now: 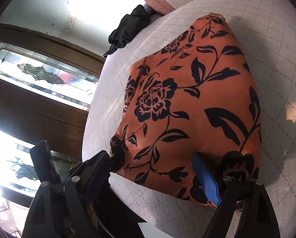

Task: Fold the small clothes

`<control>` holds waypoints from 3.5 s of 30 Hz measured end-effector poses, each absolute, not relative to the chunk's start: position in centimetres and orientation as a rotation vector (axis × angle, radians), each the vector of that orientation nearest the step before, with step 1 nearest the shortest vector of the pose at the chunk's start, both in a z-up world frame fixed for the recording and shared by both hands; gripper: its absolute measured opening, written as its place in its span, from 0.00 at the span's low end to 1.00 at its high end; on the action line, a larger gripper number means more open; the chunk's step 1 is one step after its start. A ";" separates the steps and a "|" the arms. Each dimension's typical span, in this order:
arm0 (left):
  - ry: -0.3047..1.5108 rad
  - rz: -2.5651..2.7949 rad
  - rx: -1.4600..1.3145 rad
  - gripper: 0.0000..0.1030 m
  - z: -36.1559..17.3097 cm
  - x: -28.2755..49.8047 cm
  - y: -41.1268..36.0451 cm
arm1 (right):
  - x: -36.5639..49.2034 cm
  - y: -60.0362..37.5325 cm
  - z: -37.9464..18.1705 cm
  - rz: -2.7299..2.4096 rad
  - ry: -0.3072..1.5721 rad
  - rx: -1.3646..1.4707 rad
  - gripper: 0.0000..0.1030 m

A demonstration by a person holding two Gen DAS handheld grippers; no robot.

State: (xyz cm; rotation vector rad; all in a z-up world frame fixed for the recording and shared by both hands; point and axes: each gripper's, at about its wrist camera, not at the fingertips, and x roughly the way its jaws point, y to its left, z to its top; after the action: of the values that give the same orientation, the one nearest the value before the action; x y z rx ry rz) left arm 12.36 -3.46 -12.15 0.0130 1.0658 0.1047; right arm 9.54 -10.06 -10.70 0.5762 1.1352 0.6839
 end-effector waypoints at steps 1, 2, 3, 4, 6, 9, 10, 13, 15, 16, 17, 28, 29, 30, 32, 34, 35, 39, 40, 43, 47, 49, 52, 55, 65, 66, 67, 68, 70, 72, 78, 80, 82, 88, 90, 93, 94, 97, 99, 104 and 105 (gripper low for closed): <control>1.065 0.108 0.008 0.66 -12.1 12.2 -3.4 | 9.4 -10.0 -10.0 0.700 1.114 0.571 0.84; 1.064 0.108 0.004 0.66 -12.0 12.2 -3.3 | 9.2 -10.0 -9.5 0.703 1.094 0.563 0.84; 1.064 0.111 0.002 0.66 -11.9 12.1 -3.3 | 9.2 -10.1 -9.4 0.700 1.084 0.562 0.84; 1.064 0.112 0.004 0.66 -11.9 12.0 -3.3 | 9.3 -10.2 -9.9 0.691 1.094 0.572 0.84; 1.069 0.108 0.011 0.66 -12.0 12.0 -3.3 | 9.8 -10.5 -12.3 0.643 1.168 0.589 0.84; 1.067 0.113 0.028 0.66 -12.0 12.3 -3.3 | 9.6 -10.7 -11.7 0.652 1.147 0.599 0.85; 1.072 0.115 0.024 0.66 -12.0 12.5 -3.3 | 9.5 -10.5 -11.0 0.661 1.135 0.593 0.85; 1.072 0.117 0.022 0.66 -12.0 12.5 -3.3 | 9.4 -10.3 -9.4 0.689 1.089 0.576 0.85; 1.073 0.117 0.028 0.66 -12.2 12.7 -3.4 | 9.8 -10.4 -9.9 0.672 1.094 0.577 0.85; 1.076 0.116 0.027 0.66 -12.3 12.7 -3.4 | 10.2 -10.5 -11.0 0.645 1.125 0.577 0.85; 1.078 0.115 0.026 0.66 -12.3 12.7 -3.3 | 10.5 -10.5 -12.1 0.643 1.156 0.590 0.85; 1.084 0.115 0.026 0.66 -12.7 13.4 -3.5 | 12.3 -10.6 -11.5 0.636 1.137 0.592 0.85; 1.084 0.116 0.027 0.66 -12.7 13.4 -3.5 | 12.4 -10.6 -12.1 0.643 1.134 0.592 0.85; 1.081 0.116 0.028 0.66 -12.6 13.3 -3.4 | 12.2 -10.6 -11.6 0.643 1.121 0.586 0.85; 1.084 0.118 0.018 0.66 -12.6 13.4 -3.2 | 11.8 -10.5 -10.1 0.654 1.102 0.579 0.85; 1.082 0.120 0.017 0.66 -12.3 13.6 -3.3 | 11.5 -10.9 -8.8 0.672 1.071 0.588 0.85; 1.074 0.121 0.024 0.66 -12.1 13.7 -3.4 | 11.3 -11.1 -8.4 0.676 1.059 0.591 0.85; 1.054 0.129 0.032 0.66 -11.2 14.2 -3.5 | 11.1 -11.9 -7.7 0.667 1.044 0.597 0.85; 1.053 0.131 0.031 0.66 -11.1 14.4 -3.5 | 11.1 -12.2 -7.7 0.660 1.043 0.600 0.85; 1.054 0.135 0.033 0.66 -11.1 14.5 -3.5 | 12.0 -12.9 -7.3 0.656 1.031 0.611 0.85; 1.059 0.138 0.029 0.66 -11.0 14.6 -3.3 | 15.2 -12.9 -7.3 0.648 1.021 0.624 0.85; 1.060 0.139 0.025 0.66 -11.2 14.6 -3.3 | 17.4 -12.9 -8.9 0.612 1.055 0.622 0.86; 1.057 0.132 0.022 0.66 -11.0 14.5 -3.0 | 19.6 -13.1 -12.3 0.574 1.158 0.700 0.86; 1.039 0.125 -0.023 0.67 -10.7 14.7 -2.0 | 17.9 -13.9 -9.5 0.611 1.071 0.691 0.86; 1.019 0.027 -0.275 0.73 -10.3 17.5 0.2 | 14.6 -20.6 -11.6 0.451 1.080 0.678 0.86; 1.009 0.024 -0.274 0.73 -10.1 17.8 -0.1 | 14.6 -20.6 -11.7 0.455 1.076 0.682 0.86; 1.001 0.019 -0.265 0.73 -10.1 18.0 -0.5 | 14.8 -20.5 -11.7 0.471 1.074 0.691 0.86; 0.999 0.010 -0.253 0.73 -10.0 18.3 -1.0 | 15.1 -20.4 -11.8 0.485 1.072 0.704 0.86; 1.002 -0.009 -0.213 0.73 -10.2 18.7 -2.2 | 16.3 -20.0 -12.0 0.489 1.070 0.717 0.86; 1.005 -0.027 -0.155 0.73 -10.8 18.8 -3.5 | 18.1 -19.9 -12.6 0.456 1.070 0.733 0.86; 1.044 -0.009 -0.019 0.76 -14.7 18.6 -5.3 | 24.0 -19.1 -15.0 0.462 1.118 0.818 0.79; 1.054 -0.005 -0.062 0.78 -14.8 18.7 -4.7 | 24.9 -17.7 -14.1 0.492 1.148 0.749 0.28; 1.050 -0.012 -0.050 0.80 -14.9 18.6 -4.6 | 24.3 -16.6 -12.3 0.469 1.106 0.637 0.27; 1.046 -0.002 -0.051 0.80 -14.8 18.4 -4.4 | 22.5 -17.5 -13.4 0.406 1.107 0.663 0.64; 1.047 0.000 -0.063 0.80 -14.9 18.7 -4.4 | 20.0 -17.9 -11.9 0.450 1.053 0.662 0.76; 1.044 0.005 -0.061 0.80 -15.1 18.2 -4.3 | 16.3 -18.3 -11.9 0.465 1.063 0.649 0.76; 1.041 0.005 -0.061 0.80 -15.2 18.2 -4.3 | 15.3 -18.1 -12.5 0.466 1.089 0.641 0.76; 1.044 0.009 -0.066 0.80 -15.1 18.1 -4.3 | 13.4 -15.8 -14.4 0.501 1.172 0.549 0.59; 1.041 0.011 -0.062 0.80 -15.0 18.0 -4.4 | 12.5 -14.3 -13.3 0.483 1.152 0.417 0.47; 1.046 0.007 -0.070 0.80 -15.0 17.9 -4.5 | 11.5 -12.8 -11.1 0.428 1.102 0.262 0.41; 1.045 0.006 -0.070 0.80 -15.0 17.9 -4.5 | 11.5 -12.9 -11.9 0.410 1.120 0.261 0.44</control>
State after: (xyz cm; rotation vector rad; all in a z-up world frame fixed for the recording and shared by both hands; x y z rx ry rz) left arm 17.91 -4.49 -14.99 -0.0703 1.0451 0.0060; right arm 11.53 -12.86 -11.85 0.2612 1.1202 0.4096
